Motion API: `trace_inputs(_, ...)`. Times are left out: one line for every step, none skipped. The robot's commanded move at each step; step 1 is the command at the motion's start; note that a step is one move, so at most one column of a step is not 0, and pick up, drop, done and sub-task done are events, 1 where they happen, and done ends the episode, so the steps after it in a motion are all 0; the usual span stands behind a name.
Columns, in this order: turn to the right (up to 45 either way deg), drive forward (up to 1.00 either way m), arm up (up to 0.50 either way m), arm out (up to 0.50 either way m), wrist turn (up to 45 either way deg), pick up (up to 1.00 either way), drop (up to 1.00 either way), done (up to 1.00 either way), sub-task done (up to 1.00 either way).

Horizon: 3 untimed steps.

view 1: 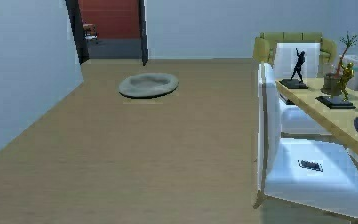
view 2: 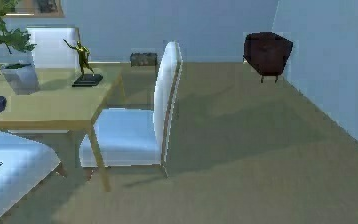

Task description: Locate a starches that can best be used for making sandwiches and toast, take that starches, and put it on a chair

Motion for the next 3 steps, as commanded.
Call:
trace_inputs(0.0,1.0,0.0,0.0,0.0,0.0,0.0,0.0,0.0)
trace_inputs(3.0,0.0,0.0,0.0,0.0,0.0,0.0,0.0,0.0)
trace_inputs(-45.0,0.0,0.0,0.0,0.0,0.0,0.0,0.0,0.0)
